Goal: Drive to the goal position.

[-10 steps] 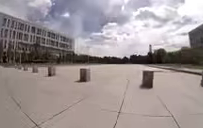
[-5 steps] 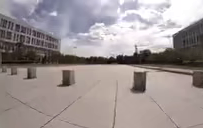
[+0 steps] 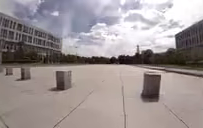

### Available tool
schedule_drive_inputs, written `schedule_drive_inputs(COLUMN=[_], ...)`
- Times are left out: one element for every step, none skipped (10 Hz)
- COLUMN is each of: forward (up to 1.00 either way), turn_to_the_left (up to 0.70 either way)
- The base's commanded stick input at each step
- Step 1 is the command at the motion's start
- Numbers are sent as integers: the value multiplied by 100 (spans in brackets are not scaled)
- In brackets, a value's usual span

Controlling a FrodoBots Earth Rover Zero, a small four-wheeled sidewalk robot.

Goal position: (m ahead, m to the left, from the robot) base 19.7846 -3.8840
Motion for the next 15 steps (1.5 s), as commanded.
schedule_drive_inputs(forward=[100, 100, 100, 100, 100, 100, 100, 100, 100, 100, 100, 100, 100, 100, 100], turn_to_the_left=[0, 0, -2, -4, -14, -38, -40, -40, -40, -40, -40, -40, -40, -40, -18])
